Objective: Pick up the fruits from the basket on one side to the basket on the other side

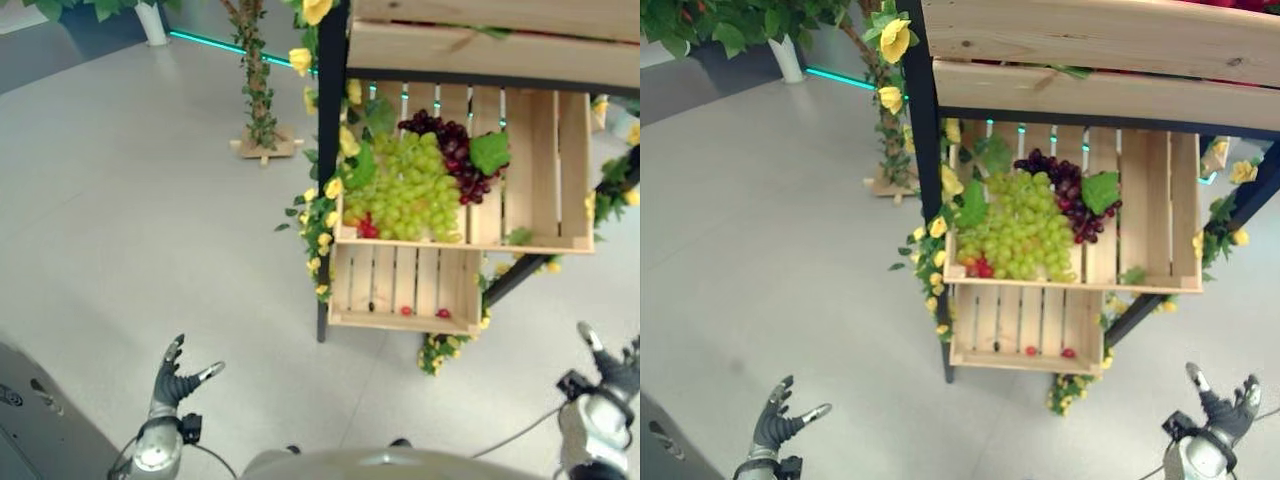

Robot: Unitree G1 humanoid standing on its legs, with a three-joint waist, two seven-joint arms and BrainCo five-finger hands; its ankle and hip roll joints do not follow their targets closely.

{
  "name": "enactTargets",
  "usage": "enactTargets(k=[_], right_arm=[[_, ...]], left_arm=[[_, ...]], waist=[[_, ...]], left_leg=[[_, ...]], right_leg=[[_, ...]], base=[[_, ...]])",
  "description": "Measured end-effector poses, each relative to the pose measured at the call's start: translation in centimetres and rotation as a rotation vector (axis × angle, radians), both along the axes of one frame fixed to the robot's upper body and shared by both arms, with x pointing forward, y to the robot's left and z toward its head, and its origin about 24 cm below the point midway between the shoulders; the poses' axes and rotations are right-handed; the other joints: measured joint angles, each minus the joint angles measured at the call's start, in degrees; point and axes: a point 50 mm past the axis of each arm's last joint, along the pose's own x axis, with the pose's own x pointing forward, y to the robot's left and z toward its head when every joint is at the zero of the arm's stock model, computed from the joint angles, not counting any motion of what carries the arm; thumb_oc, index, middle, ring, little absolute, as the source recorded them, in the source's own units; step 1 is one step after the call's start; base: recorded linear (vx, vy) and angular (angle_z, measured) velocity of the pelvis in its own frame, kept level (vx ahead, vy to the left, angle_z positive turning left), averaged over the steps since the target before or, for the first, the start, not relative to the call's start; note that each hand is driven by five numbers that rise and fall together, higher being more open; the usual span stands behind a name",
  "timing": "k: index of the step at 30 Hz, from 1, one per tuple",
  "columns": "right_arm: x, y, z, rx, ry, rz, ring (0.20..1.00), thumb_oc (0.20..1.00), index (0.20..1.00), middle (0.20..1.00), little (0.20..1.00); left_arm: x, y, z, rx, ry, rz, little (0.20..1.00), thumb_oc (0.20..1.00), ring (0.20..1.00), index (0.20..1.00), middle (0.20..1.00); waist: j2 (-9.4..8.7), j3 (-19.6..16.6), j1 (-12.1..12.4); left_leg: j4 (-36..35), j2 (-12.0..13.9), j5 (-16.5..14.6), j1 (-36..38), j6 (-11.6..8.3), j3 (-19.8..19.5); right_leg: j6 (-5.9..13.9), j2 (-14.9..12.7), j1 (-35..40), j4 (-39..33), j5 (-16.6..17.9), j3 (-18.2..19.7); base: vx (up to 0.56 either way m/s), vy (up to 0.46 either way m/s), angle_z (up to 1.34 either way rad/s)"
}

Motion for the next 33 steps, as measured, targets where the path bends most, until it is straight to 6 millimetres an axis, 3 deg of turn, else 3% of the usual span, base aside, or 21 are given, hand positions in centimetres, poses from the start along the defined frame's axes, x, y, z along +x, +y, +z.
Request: enactTargets(k=[4, 6, 9, 13, 17, 20, 24, 25, 28, 30, 33], right_arm=[[-3.7, 1.8, -4.1, 0.174, 0.285, 0.057, 1.0, 1.0, 1.0, 1.0, 1.0], [-7.1, 3.2, -5.9, 0.302, 0.439, 0.059, 1.0, 1.0, 1.0, 1.0, 1.0], [-10.4, 3.9, -6.7, 0.379, 0.566, 0.042, 1.0, 1.0, 1.0, 1.0, 1.0], [-11.4, 4.3, -6.9, 0.419, 0.615, 0.049, 1.0, 1.0, 1.0, 1.0, 1.0], [-11.2, 4.7, -7.1, 0.434, 0.653, 0.099, 1.0, 1.0, 1.0, 1.0, 1.0], [-10.6, 5.1, -7.3, 0.43, 0.692, 0.189, 1.0, 1.0, 1.0, 1.0, 1.0], [-9.5, 6.2, -7.7, 0.455, 0.695, 0.274, 1.0, 1.0, 1.0, 1.0, 1.0], [-9.8, 6.4, -7.8, 0.464, 0.701, 0.277, 1.0, 1.0, 1.0, 1.0, 1.0], [-8.2, 8.0, -8.3, 0.487, 0.689, 0.367, 1.0, 1.0, 1.0, 1.0, 1.0], [-7.5, 8.8, -8.5, 0.494, 0.672, 0.412, 1.0, 1.0, 1.0, 1.0, 1.0], [-6.3, 10.2, -8.7, 0.508, 0.658, 0.486, 1.0, 1.0, 1.0, 1.0, 1.0]], left_arm=[[-0.8, 0.4, -1.2, -0.015, 0.082, 0.002, 1.0, 1.0, 1.0, 1.0, 1.0], [-1.2, 0.5, -1.8, -0.032, 0.13, -0.005, 1.0, 1.0, 1.0, 1.0, 1.0], [-2.2, 0.6, -2.7, -0.056, 0.198, -0.013, 1.0, 1.0, 1.0, 1.0, 1.0], [-3.8, 0.9, -4.2, -0.088, 0.323, 0.012, 1.0, 1.0, 1.0, 1.0, 1.0], [-7.5, 0.5, -6.3, -0.164, 0.526, 0.084, 1.0, 1.0, 1.0, 1.0, 1.0], [-11.7, -0.7, -7.7, -0.286, 0.704, 0.19, 1.0, 1.0, 1.0, 1.0, 1.0], [-14.5, -2.2, -8.4, -0.421, 0.794, 0.277, 1.0, 1.0, 1.0, 1.0, 1.0], [-14.7, -2.4, -8.4, -0.432, 0.802, 0.283, 1.0, 1.0, 1.0, 1.0, 1.0], [-15.1, -2.4, -8.4, -0.461, 0.81, 0.331, 1.0, 1.0, 1.0, 1.0, 1.0], [-14.6, -2.2, -8.4, -0.462, 0.798, 0.335, 1.0, 1.0, 1.0, 1.0, 1.0], [-13.1, -1.9, -8.4, -0.453, 0.762, 0.317, 1.0, 1.0, 1.0, 1.0, 1.0]], waist=[[-0.12, 0.1, 0.3], [0.01, 0.3, 1.5], [0.3, 0.6, 1.6], [0.29, 0.6, 1.4], [0.43, 0.5, 1.3], [0.71, 0.0, 0.0], [1.22, -0.9, -0.1], [1.23, -1.1, -0.3], [0.62, -1.5, 0.8], [0.5, -1.9, 1.7], [-1.39, -2.5, 3.3]], left_leg=[[0.0, 0.0, 0.0, 0.1, 0.01, -0.1], [-0.2, 0.0, 0.0, 0.4, 0.02, -0.1], [-0.8, -0.2, -0.1, 1.0, 0.13, -0.5], [-0.8, -0.2, -0.1, 1.1, 0.18, -0.6], [-0.8, -0.2, -0.1, 1.8, 0.18, -0.5], [-0.8, -0.3, -0.2, 2.0, 0.32, -0.5], [-0.9, -0.2, -0.2, 2.1, 0.32, -0.4], [-0.9, -0.2, -0.2, 2.2, 0.3, -0.4], [-0.7, -0.1, -0.5, 2.2, 0.4, -0.2], [-0.6, 0.0, -0.6, 2.9, 0.3, 0.2], [0.5, -0.6, -1.8, 2.9, 0.87, -1.2]], right_leg=[[0.02, 0.0, 0.1, 0.1, 0.0, 0.0], [0.14, -0.1, 0.3, 0.2, -0.1, 0.0], [0.98, -0.7, 0.9, 0.7, -0.7, -0.1], [1.28, -0.9, 0.8, 1.2, -0.9, -0.1], [1.26, -0.9, 1.2, 1.3, -0.9, 0.0], [1.26, -0.9, 1.6, 1.3, -1.0, 0.1], [1.24, -0.8, 1.6, 1.3, -1.0, 0.2], [1.23, -0.7, 1.5, 1.3, -1.0, 0.3], [1.2, -0.5, 1.6, 1.4, -0.9, 0.5], [1.17, -0.6, 1.8, 1.9, -1.0, 1.3], [1.95, -2.3, 3.2, 4.2, -1.5, 1.9]], base=[[0.0, 0.0, 0.0], [0.0, 0.0, 0.0], [0.01, 0.008, 0.06], [0.0, 0.002, 0.01], [0.0, 0.0, 0.0], [0.0, 0.001, 0.02], [0.01, 0.002, 0.0], [0.04, 0.018, -0.03], [0.03, 0.028, -0.05], [0.04, 0.07, -0.08], [0.05, 0.134, 0.39]])
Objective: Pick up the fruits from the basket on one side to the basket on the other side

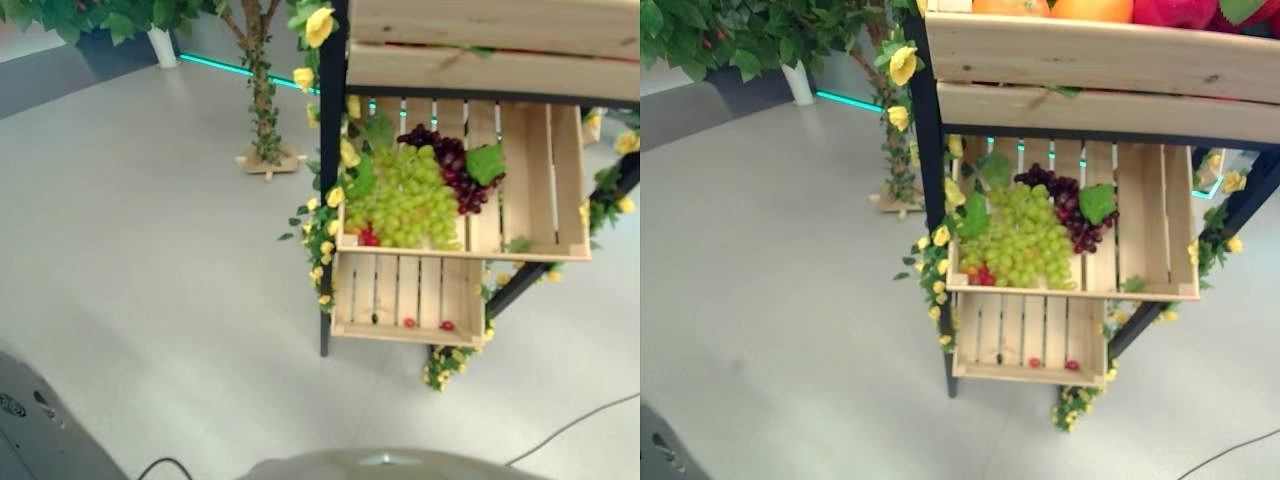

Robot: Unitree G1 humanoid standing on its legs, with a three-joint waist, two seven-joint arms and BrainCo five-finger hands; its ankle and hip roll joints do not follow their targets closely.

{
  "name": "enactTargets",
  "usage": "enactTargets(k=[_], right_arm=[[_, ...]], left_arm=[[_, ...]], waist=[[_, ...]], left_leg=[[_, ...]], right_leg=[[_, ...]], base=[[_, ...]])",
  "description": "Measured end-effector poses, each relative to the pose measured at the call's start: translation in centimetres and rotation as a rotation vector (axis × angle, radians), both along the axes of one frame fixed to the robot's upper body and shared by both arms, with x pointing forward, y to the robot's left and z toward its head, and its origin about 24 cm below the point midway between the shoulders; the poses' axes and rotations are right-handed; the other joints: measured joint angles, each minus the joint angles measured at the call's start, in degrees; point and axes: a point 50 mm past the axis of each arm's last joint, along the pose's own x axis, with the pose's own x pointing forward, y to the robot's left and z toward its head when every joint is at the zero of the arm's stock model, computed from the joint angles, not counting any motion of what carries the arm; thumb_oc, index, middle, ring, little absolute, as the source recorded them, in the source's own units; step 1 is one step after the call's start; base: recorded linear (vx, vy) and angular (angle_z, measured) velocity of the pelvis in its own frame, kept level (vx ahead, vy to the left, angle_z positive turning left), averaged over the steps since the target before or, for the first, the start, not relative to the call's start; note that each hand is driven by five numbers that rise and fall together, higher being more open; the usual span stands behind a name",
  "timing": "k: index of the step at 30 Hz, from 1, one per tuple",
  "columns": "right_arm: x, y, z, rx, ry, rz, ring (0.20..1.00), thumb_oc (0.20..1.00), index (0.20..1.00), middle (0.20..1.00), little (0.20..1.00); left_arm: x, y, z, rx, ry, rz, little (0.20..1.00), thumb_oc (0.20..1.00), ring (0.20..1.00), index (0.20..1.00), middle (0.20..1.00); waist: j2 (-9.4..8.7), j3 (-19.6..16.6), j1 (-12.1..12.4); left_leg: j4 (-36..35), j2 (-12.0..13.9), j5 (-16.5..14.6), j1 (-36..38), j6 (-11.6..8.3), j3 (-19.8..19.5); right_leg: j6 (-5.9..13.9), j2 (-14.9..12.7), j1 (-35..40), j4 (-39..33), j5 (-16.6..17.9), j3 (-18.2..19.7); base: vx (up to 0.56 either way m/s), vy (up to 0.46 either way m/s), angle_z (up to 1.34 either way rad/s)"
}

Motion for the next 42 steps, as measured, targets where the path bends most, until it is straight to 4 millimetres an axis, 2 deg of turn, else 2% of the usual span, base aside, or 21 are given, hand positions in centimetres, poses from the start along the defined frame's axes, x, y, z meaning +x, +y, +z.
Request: enactTargets(k=[4, 6, 8, 11, 12, 13, 15, 17, 19, 25, 27, 28, 29, 30, 31, 33, 34, 36, 37, 40, 42], right_arm=[[0.6, 1.4, -0.3, 0.039, -0.002, 0.052, 1.0, 1.0, 1.0, 1.0, 1.0], [0.0, 1.9, -0.5, 0.055, 0.028, 0.103, 1.0, 1.0, 1.0, 1.0, 1.0], [1.7, 4.3, -0.7, 0.118, -0.033, 0.158, 1.0, 1.0, 1.0, 1.0, 1.0], [3.2, 4.4, -0.3, 0.119, -0.102, 0.157, 1.0, 1.0, 1.0, 1.0, 1.0], [3.2, 4.2, -0.3, 0.117, -0.104, 0.153, 1.0, 1.0, 1.0, 1.0, 1.0], [3.4, 4.2, -0.2, 0.112, -0.109, 0.178, 1.0, 1.0, 1.0, 1.0, 1.0], [4.0, 4.4, -0.1, 0.118, -0.124, 0.177, 1.0, 1.0, 1.0, 1.0, 1.0], [4.9, 5.3, -0.1, 0.129, -0.145, 0.17, 1.0, 1.0, 1.0, 1.0, 1.0], [6.6, 5.8, 0.4, 0.128, -0.208, 0.202, 1.0, 1.0, 1.0, 1.0, 1.0], [12.6, 3.7, 3.2, 0.017, -0.371, 0.232, 1.0, 1.0, 1.0, 1.0, 1.0], [13.2, 2.7, 3.7, -0.019, -0.383, 0.228, 1.0, 1.0, 1.0, 1.0, 1.0], [13.8, 2.6, 4.0, -0.031, -0.399, 0.239, 1.0, 1.0, 1.0, 1.0, 1.0], [13.8, 2.7, 4.0, -0.027, -0.404, 0.239, 1.0, 1.0, 1.0, 1.0, 1.0], [13.3, 3.0, 3.7, -0.019, -0.399, 0.247, 1.0, 1.0, 1.0, 1.0, 1.0], [12.7, 2.9, 3.5, -0.018, -0.385, 0.242, 1.0, 1.0, 1.0, 1.0, 1.0], [11.0, 1.3, 3.1, -0.054, -0.339, 0.228, 1.0, 1.0, 1.0, 1.0, 1.0], [7.8, -1.0, 2.7, -0.098, -0.271, 0.202, 1.0, 1.0, 1.0, 1.0, 1.0], [4.3, -3.1, 2.3, -0.144, -0.173, 0.171, 1.0, 1.0, 1.0, 1.0, 1.0], [2.1, -3.0, 1.7, -0.126, -0.114, 0.149, 1.0, 1.0, 1.0, 1.0, 1.0], [5.6, -2.4, 2.3, -0.11, -0.206, 0.154, 1.0, 1.0, 1.0, 1.0, 1.0], [7.1, -2.4, 2.9, -0.115, -0.261, 0.166, 1.0, 1.0, 1.0, 1.0, 1.0]], left_arm=[[1.5, 0.8, 0.3, 0.023, -0.032, -0.046, 1.0, 1.0, 1.0, 1.0, 1.0], [1.5, 1.2, 0.5, 0.042, -0.047, -0.072, 1.0, 1.0, 1.0, 1.0, 1.0], [2.3, 2.9, 1.1, 0.095, -0.064, -0.095, 1.0, 1.0, 1.0, 1.0, 1.0], [5.4, 3.3, 1.5, 0.126, -0.12, -0.115, 1.0, 1.0, 1.0, 1.0, 1.0], [6.0, 3.4, 1.6, 0.133, -0.139, -0.119, 1.0, 1.0, 1.0, 1.0, 1.0], [7.5, 3.2, 1.8, 0.145, -0.169, -0.177, 1.0, 1.0, 1.0, 1.0, 1.0], [8.6, 3.4, 2.1, 0.162, -0.205, -0.212, 1.0, 1.0, 1.0, 1.0, 1.0], [8.3, 4.1, 2.4, 0.197, -0.2, -0.225, 1.0, 1.0, 1.0, 1.0, 1.0], [7.6, 4.7, 2.6, 0.234, -0.18, -0.215, 1.0, 1.0, 1.0, 1.0, 1.0], [7.9, 3.3, 2.1, 0.224, -0.215, -0.189, 1.0, 1.0, 1.0, 1.0, 1.0], [10.8, 2.5, 2.5, 0.218, -0.298, -0.18, 1.0, 1.0, 1.0, 1.0, 1.0], [11.6, 2.3, 2.6, 0.217, -0.318, -0.181, 1.0, 1.0, 1.0, 1.0, 1.0], [11.9, 2.3, 2.7, 0.218, -0.324, -0.166, 1.0, 1.0, 1.0, 1.0, 1.0], [12.3, 2.4, 2.8, 0.219, -0.322, -0.155, 1.0, 1.0, 1.0, 1.0, 1.0], [12.0, 2.4, 2.7, 0.217, -0.316, -0.153, 1.0, 1.0, 1.0, 1.0, 1.0], [11.2, 1.0, 1.9, 0.177, -0.287, -0.15, 1.0, 1.0, 1.0, 1.0, 1.0], [10.5, -1.1, 1.0, 0.12, -0.266, -0.14, 1.0, 1.0, 1.0, 1.0, 1.0], [12.3, -3.3, 1.0, 0.074, -0.327, -0.184, 1.0, 1.0, 1.0, 1.0, 1.0], [14.4, -3.7, 1.7, 0.077, -0.39, -0.218, 1.0, 1.0, 1.0, 1.0, 1.0], [16.7, -2.4, 3.0, 0.124, -0.47, -0.231, 1.0, 1.0, 1.0, 1.0, 1.0], [15.8, -2.0, 2.7, 0.127, -0.445, -0.229, 1.0, 1.0, 1.0, 1.0, 1.0]], waist=[[-1.84, 1.7, 0.4], [-0.29, 2.4, 2.8], [0.67, 3.0, 2.4], [1.89, 4.9, 0.1], [1.95, 5.0, -0.9], [1.86, 5.2, -1.1], [-0.18, 5.8, -0.9], [-3.83, 6.6, 1.6], [-4.73, 6.3, 2.8], [-3.07, 8.9, 5.3], [-2.95, 9.6, 2.8], [-2.63, 9.7, 4.9], [-3.25, 10.0, 4.3], [-5.84, 10.3, 2.7], [-6.55, 9.9, 1.3], [-5.14, 9.5, -2.7], [-1.23, 6.6, -6.4], [5.12, 3.7, -7.5], [6.57, 2.7, -7.8], [9.9, 4.8, -6.0], [9.02, 4.7, -4.2]], left_leg=[[5.2, -2.4, -1.3, -1.1, 2.49, -1.5], [6.1, -2.3, -2.1, -0.8, 3.89, -4.6], [7.1, -1.1, -1.8, -3.3, 4.25, -11.2], [4.6, -3.0, 2.8, -5.0, 3.78, -25.6], [4.1, -3.1, 3.4, -5.3, 3.96, -26.2], [3.1, -4.7, 4.4, -6.8, 3.25, -31.8], [2.7, -4.9, 4.6, -8.1, 2.07, -29.6], [2.4, -5.8, 4.2, -9.2, 0.59, -29.7], [2.9, -1.0, 3.9, -11.7, -2.65, -28.9], [1.3, 3.0, 9.1, -18.9, -7.17, -24.6], [1.3, 2.2, 13.7, -23.2, -7.06, -17.6], [-0.8, 3.3, 9.6, -23.8, -6.0, -6.9], [1.3, 4.1, 8.3, -23.7, -4.92, -3.1], [7.2, 4.1, 5.9, -22.9, -5.17, 9.8], [10.1, 3.4, 5.3, -21.9, -5.91, 13.4], [17.7, 4.8, 2.2, -15.6, -5.45, 22.2], [19.8, 7.0, 4.6, -12.7, -2.85, 23.8], [12.3, 4.4, 2.5, -11.7, 0.33, 19.9], [6.9, 3.4, 3.2, -10.6, 1.24, 15.5], [-0.3, 6.0, 3.6, -11.5, 0.47, 1.6], [0.8, 4.8, 5.3, -12.5, 0.41, 2.0]], right_leg=[[3.24, -6.3, 0.1, 11.7, 0.5, 5.3], [8.05, -7.4, -3.0, 17.9, 2.1, 9.4], [8.21, 0.6, -6.4, 19.7, -1.8, 13.0], [3.63, 11.9, -6.0, 4.0, -6.2, 19.7], [3.92, 12.0, -5.9, 1.3, -6.0, 21.3], [3.98, 14.3, -6.2, -3.6, -6.0, 33.2], [4.16, 13.5, -6.2, -5.9, -5.8, 36.0], [1.22, 11.4, -4.8, -8.5, -1.7, 32.5], [0.08, 14.4, -1.6, -11.8, -0.4, 24.8], [-3.22, 20.0, 0.6, -18.8, -0.4, 18.5], [-3.44, 19.2, -0.2, -20.4, -0.6, 15.4], [-4.16, 19.7, -0.4, -20.8, -0.7, 11.0], [-4.19, 19.0, -0.1, -21.1, -0.7, 8.8], [-3.56, 15.0, 1.5, -20.7, -0.8, -0.2], [-3.08, 13.1, 2.3, -20.2, -1.1, -3.0], [0.72, 6.6, 6.3, -13.5, -4.1, -7.0], [0.75, 5.6, 8.0, -8.7, -5.4, -8.2], [-0.57, 1.1, 6.6, 7.2, -5.7, -8.8], [2.9, 1.6, 6.2, 9.0, -10.3, -10.0], [-2.61, 12.6, -1.3, -1.9, -13.4, -9.3], [-4.18, 13.5, -3.3, -14.1, -5.7, -8.0]], base=[[0.04, 0.21, 0.9], [-0.06, 0.081, 0.78], [0.04, -0.116, 0.92], [0.08, -0.252, 1.92], [0.11, -0.239, 2.86], [0.13, -0.276, 2.2], [0.13, -0.317, 1.96], [0.17, -0.531, 1.59], [0.08, -0.412, 1.68], [-0.1, -0.223, 1.1], [-0.05, -0.278, 1.51], [-0.06, -0.225, 0.83], [-0.02, -0.181, 0.95], [0.01, -0.13, 1.14], [0.02, -0.104, 1.52], [-0.01, -0.066, 1.69], [-0.04, -0.035, 1.73], [-0.07, -0.029, 2.28], [-0.09, 0.008, 2.37], [-0.1, 0.045, 1.49], [-0.14, 0.091, 1.04]])
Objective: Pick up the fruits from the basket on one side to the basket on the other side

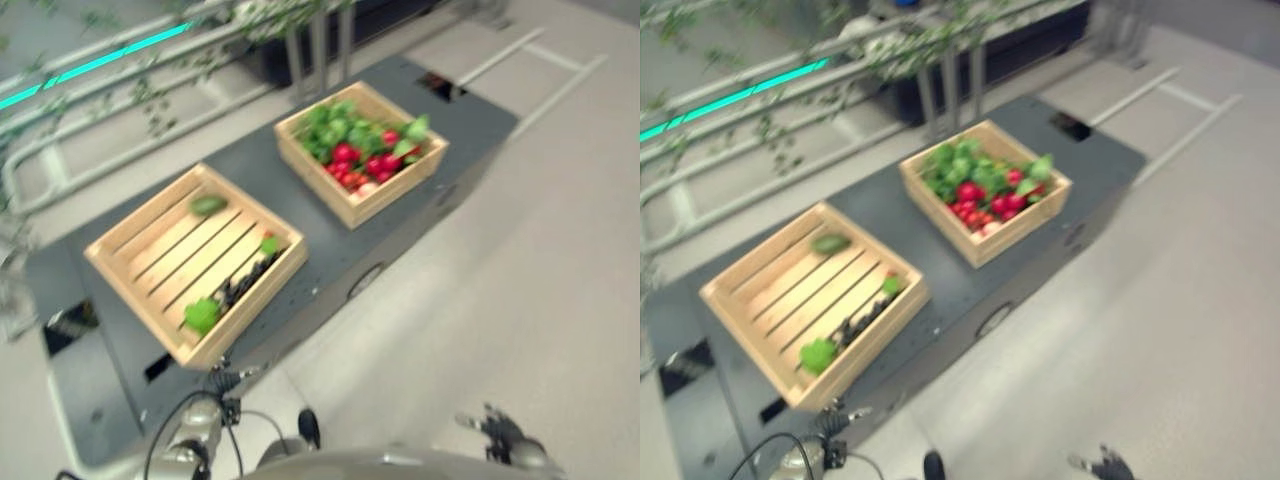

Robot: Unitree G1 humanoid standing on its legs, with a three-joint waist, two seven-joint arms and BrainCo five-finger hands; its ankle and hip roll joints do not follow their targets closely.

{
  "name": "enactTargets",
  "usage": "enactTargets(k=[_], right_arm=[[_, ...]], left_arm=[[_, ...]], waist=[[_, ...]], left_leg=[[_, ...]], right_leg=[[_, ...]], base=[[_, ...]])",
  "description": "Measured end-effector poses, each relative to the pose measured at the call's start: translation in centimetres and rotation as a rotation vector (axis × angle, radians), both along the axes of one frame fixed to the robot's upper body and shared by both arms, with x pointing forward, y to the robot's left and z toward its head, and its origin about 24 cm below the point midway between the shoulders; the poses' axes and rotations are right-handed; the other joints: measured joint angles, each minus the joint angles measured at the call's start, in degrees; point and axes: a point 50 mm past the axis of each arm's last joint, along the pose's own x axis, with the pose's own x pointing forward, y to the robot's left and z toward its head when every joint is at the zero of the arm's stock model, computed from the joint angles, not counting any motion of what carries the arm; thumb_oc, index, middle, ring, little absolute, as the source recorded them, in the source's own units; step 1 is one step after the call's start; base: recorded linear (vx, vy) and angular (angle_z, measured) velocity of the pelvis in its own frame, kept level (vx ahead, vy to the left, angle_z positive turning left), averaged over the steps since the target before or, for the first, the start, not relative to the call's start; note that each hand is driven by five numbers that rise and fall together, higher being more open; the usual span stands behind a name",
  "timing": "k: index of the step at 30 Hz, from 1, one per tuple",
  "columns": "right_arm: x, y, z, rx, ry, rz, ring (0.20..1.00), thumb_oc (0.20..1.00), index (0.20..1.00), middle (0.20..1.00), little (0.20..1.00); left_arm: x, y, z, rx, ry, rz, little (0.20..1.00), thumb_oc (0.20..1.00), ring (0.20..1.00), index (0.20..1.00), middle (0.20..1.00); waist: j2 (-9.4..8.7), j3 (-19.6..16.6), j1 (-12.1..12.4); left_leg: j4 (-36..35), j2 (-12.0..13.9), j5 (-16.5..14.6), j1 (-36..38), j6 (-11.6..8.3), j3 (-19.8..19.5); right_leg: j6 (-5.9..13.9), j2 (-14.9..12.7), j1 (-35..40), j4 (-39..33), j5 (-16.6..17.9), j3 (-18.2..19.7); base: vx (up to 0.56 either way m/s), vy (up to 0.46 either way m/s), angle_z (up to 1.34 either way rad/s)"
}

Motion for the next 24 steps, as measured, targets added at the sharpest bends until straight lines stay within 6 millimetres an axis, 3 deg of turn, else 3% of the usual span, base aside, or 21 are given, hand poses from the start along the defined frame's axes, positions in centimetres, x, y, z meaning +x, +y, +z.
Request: enactTargets(k=[1, 2, 4, 7, 9, 10, 11, 12, 14, 16, 18, 20, 22, 23, 24], right_arm=[[-0.3, 0.3, -0.2, 0.009, 0.004, -0.002, 1.0, 1.0, 1.0, 1.0, 1.0], [-1.1, 0.3, -0.4, 0.017, 0.013, -0.027, 1.0, 1.0, 1.0, 1.0, 1.0], [-1.3, 0.2, -0.4, 0.021, 0.009, -0.043, 1.0, 1.0, 1.0, 1.0, 1.0], [-1.1, 0.3, -0.4, 0.031, -0.014, -0.071, 1.0, 1.0, 1.0, 1.0, 1.0], [-1.5, 1.5, -0.9, 0.073, -0.015, -0.099, 1.0, 1.0, 1.0, 1.0, 1.0], [-1.6, 2.0, -1.1, 0.089, -0.011, -0.098, 1.0, 1.0, 1.0, 1.0, 1.0], [-1.2, 3.0, -1.2, 0.121, -0.022, -0.089, 1.0, 1.0, 1.0, 1.0, 1.0], [-1.0, 3.1, -1.2, 0.124, -0.027, -0.088, 1.0, 1.0, 1.0, 1.0, 1.0], [-1.7, 3.1, -1.5, 0.119, 0.007, -0.095, 1.0, 1.0, 1.0, 1.0, 1.0], [-1.3, 3.1, -1.5, 0.119, 0.01, -0.085, 1.0, 1.0, 1.0, 1.0, 1.0], [-0.8, 3.2, -1.4, 0.122, 0.002, -0.081, 1.0, 1.0, 1.0, 1.0, 1.0], [-1.5, 3.0, -1.5, 0.12, 0.02, -0.093, 1.0, 1.0, 1.0, 1.0, 1.0], [-1.1, 3.6, -1.6, 0.135, 0.012, -0.087, 1.0, 1.0, 1.0, 1.0, 1.0], [-1.0, 3.5, -1.6, 0.134, 0.011, -0.089, 1.0, 1.0, 1.0, 1.0, 1.0], [-0.7, 3.4, -1.4, 0.13, 0.003, -0.093, 1.0, 1.0, 1.0, 1.0, 1.0]], left_arm=[[-0.4, 0.4, 0.0, 0.011, 0.009, -0.005, 1.0, 1.0, 1.0, 1.0, 1.0], [-2.1, 0.4, -0.6, 0.019, 0.057, -0.022, 1.0, 1.0, 1.0, 1.0, 1.0], [-3.9, 0.4, -1.2, 0.024, 0.109, -0.035, 1.0, 1.0, 1.0, 1.0, 1.0], [-6.7, 0.8, -1.8, 0.027, 0.187, -0.018, 1.0, 1.0, 1.0, 1.0, 1.0], [-7.2, 2.1, -1.5, 0.072, 0.207, -0.046, 1.0, 1.0, 1.0, 1.0, 1.0], [-7.4, 2.7, -1.4, 0.086, 0.213, -0.042, 1.0, 1.0, 1.0, 1.0, 1.0], [-7.6, 3.6, -1.1, 0.107, 0.217, -0.034, 1.0, 1.0, 1.0, 1.0, 1.0], [-7.3, 3.7, -1.0, 0.109, 0.212, -0.036, 1.0, 1.0, 1.0, 1.0, 1.0], [-6.2, 3.4, -0.8, 0.103, 0.162, -0.034, 1.0, 1.0, 1.0, 1.0, 1.0], [-6.1, 3.1, -0.9, 0.09, 0.153, -0.022, 1.0, 1.0, 1.0, 1.0, 1.0], [-6.4, 3.0, -1.0, 0.085, 0.17, -0.018, 1.0, 1.0, 1.0, 1.0, 1.0], [-6.1, 3.1, -0.9, 0.09, 0.158, -0.015, 1.0, 1.0, 1.0, 1.0, 1.0], [-7.2, 4.0, -0.8, 0.107, 0.187, 0.001, 1.0, 1.0, 1.0, 1.0, 1.0], [-7.9, 4.1, -0.9, 0.11, 0.206, 0.01, 1.0, 1.0, 1.0, 1.0, 1.0], [-8.9, 4.0, -1.1, 0.107, 0.229, 0.016, 1.0, 1.0, 1.0, 1.0, 1.0]], waist=[[-2.23, -0.4, 0.0], [-2.15, -0.8, -0.2], [-3.29, -1.3, -0.2], [-4.49, -1.5, 0.5], [-7.55, -0.6, 1.1], [-8.09, -0.3, 1.0], [-8.81, -0.2, 1.7], [-8.68, 0.1, 2.4], [-7.68, 1.0, 3.1], [-6.0, 1.9, 4.2], [-4.66, 2.3, 3.9], [-5.98, 2.0, 3.5], [-7.68, 1.8, 4.4], [-8.15, 1.6, 4.6], [-7.77, 1.1, 5.7]], left_leg=[[-0.8, -1.9, 0.0, 0.4, -0.14, 1.2], [-1.0, -0.3, -1.4, 2.7, -2.16, 6.5], [0.9, 0.0, -1.6, 2.2, -2.35, 9.3], [-0.2, -0.7, -1.4, 3.0, -1.2, 7.9], [-0.9, -3.6, -0.9, 4.5, 1.27, 5.1], [-0.9, -4.1, -1.2, 5.0, 1.65, 4.6], [-0.6, -4.3, -2.0, 5.5, 2.89, 2.9], [-0.1, -4.5, -2.3, 5.5, 3.3, 1.6], [1.0, -6.3, -3.0, 6.6, 4.5, -2.1], [0.3, -6.7, -3.0, 7.5, 4.91, -3.9], [0.0, -6.9, -2.3, 7.0, 4.27, -7.5], [-0.5, -8.1, -0.8, 6.9, 3.75, -7.9], [-0.7, -8.9, -0.5, 6.4, 2.96, -7.8], [-0.6, -9.1, -0.6, 6.5, 2.46, -7.9], [-0.6, -8.2, -1.0, 6.5, 1.51, -8.0]], right_leg=[[0.48, -2.7, 0.8, -2.3, 5.1, -1.1], [1.33, -4.5, 4.2, 1.0, 7.2, -6.7], [1.44, -6.8, 6.2, 4.7, 6.2, -10.1], [2.07, -10.9, 6.6, 11.6, 4.0, -9.0], [2.62, -18.5, 5.9, 23.2, 3.3, -6.0], [4.19, -19.7, 5.6, 24.3, 2.1, -4.5], [7.71, -20.2, 4.3, 23.3, 0.5, -1.7], [8.77, -20.4, 3.2, 23.2, 1.2, -0.1], [12.66, -22.1, 2.0, 22.8, 7.7, 6.1], [12.39, -18.9, -0.2, 22.3, 7.4, 13.8], [11.96, -14.3, 0.6, 17.8, 6.3, 17.7], [11.34, -13.0, 0.7, 14.1, 6.1, 19.1], [8.95, -11.7, 0.7, 9.0, 6.9, 20.8], [6.63, -11.1, 1.1, 7.6, 7.9, 20.5], [6.62, -10.0, 2.0, 5.5, 8.4, 20.2]], base=[[-0.14, 0.105, 1.68], [-0.13, 0.118, 1.52], [-0.08, 0.172, 1.53], [-0.04, 0.199, 0.88], [-0.05, 0.197, 0.85], [-0.03, 0.195, 0.51], [-0.06, 0.263, 0.33], [-0.09, 0.247, 0.6], [-0.03, 0.114, 0.77], [0.1, -0.06, 0.49], [0.03, -0.131, 1.12], [-0.01, -0.122, 1.3], [0.06, -0.102, 0.73], [0.15, -0.208, 0.31], [0.16, -0.237, 0.17]])
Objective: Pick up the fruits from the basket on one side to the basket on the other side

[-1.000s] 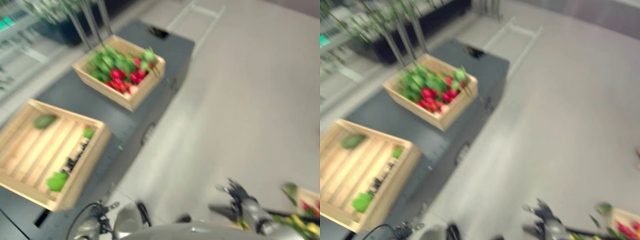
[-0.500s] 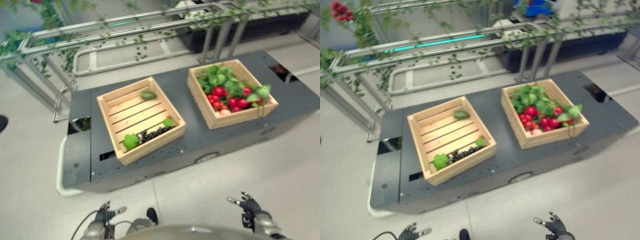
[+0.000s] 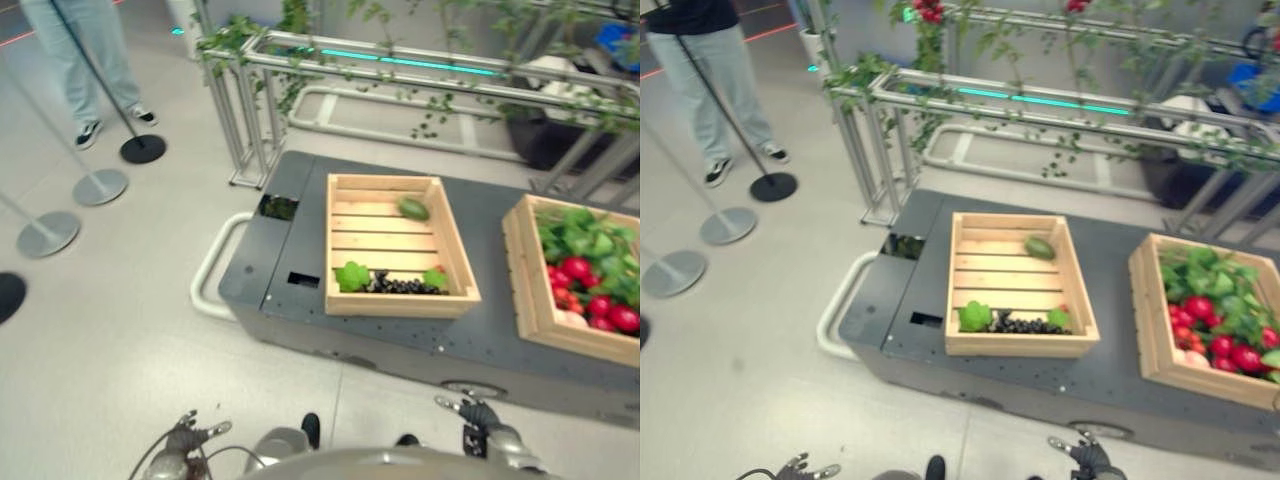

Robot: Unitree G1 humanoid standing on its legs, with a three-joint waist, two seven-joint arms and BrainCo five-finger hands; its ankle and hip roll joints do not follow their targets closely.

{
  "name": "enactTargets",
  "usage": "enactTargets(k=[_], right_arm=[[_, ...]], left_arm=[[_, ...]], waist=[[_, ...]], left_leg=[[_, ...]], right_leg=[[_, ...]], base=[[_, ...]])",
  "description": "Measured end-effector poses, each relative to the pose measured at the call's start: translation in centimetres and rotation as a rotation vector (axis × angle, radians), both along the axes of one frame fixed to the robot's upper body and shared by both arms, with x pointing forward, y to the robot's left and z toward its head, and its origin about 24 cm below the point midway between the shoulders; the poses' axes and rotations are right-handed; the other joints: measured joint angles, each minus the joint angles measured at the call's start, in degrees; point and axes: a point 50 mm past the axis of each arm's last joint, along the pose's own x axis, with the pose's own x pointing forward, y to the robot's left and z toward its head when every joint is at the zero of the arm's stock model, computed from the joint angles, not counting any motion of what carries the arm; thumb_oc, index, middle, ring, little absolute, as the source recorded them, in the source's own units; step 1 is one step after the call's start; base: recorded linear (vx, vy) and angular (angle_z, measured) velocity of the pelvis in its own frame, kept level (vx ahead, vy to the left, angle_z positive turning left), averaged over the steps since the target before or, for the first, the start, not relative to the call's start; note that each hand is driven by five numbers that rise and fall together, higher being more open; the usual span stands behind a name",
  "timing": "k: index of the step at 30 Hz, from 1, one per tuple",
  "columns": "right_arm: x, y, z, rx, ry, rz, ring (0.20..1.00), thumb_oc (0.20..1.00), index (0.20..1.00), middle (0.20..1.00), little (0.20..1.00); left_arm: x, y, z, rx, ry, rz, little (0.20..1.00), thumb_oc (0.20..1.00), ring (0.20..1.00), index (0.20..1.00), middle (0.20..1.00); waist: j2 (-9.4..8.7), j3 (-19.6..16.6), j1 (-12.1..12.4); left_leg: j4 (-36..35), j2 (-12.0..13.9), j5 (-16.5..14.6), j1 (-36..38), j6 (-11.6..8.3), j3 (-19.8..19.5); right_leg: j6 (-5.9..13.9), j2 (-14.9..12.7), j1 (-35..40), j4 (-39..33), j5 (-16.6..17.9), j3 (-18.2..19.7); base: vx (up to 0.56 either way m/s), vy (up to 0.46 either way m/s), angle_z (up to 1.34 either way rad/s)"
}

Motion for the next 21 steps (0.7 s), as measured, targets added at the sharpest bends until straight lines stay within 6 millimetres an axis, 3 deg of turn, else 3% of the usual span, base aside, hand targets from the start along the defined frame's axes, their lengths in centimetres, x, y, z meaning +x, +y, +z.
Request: enactTargets(k=[2, 6, 15, 21], right_arm=[[0.0, 0.5, -0.1, 0.013, -0.005, 0.007, 1.0, 1.0, 1.0, 1.0, 1.0], [0.7, 0.5, 0.2, 0.011, -0.034, 0.01, 1.0, 1.0, 1.0, 1.0, 1.0], [0.5, 0.4, 0.2, 0.005, -0.029, 0.008, 1.0, 1.0, 1.0, 1.0, 1.0], [-1.1, 0.1, -0.4, 0.002, 0.029, -0.011, 1.0, 1.0, 1.0, 1.0, 1.0]], left_arm=[[-0.7, 0.1, -0.1, -0.006, 0.004, 0.046, 1.0, 1.0, 1.0, 1.0, 1.0], [-0.9, -0.7, -0.4, -0.035, 0.009, 0.051, 1.0, 1.0, 1.0, 1.0, 1.0], [1.8, -1.4, -0.1, -0.05, -0.063, 0.029, 1.0, 1.0, 1.0, 1.0, 1.0], [1.4, -1.4, -0.2, -0.051, -0.052, 0.03, 1.0, 1.0, 1.0, 1.0, 1.0]], waist=[[-0.38, -0.7, 0.6], [-1.92, -3.2, 0.4], [-1.44, -4.4, 0.0], [-1.34, -4.8, -0.1]], left_leg=[[0.4, 1.7, -0.6, -0.3, -1.36, -1.6], [0.0, 3.7, -0.5, -1.0, -2.94, -3.0], [-0.8, 3.9, -0.6, -0.7, -3.36, -2.8], [-1.5, 3.8, -0.7, 0.0, -3.46, -2.7]], right_leg=[[-0.27, 3.0, 3.0, -4.2, 0.8, -1.7], [-1.02, 6.3, 4.5, -8.0, 0.9, -3.2], [-0.97, 7.0, 5.1, -9.5, 0.8, -3.7], [-0.72, 6.9, 5.9, -9.6, 0.7, -3.7]], base=[[0.09, -0.161, 0.24], [0.06, -0.097, 0.22], [0.05, -0.025, 0.01], [0.01, 0.001, 0.0]])
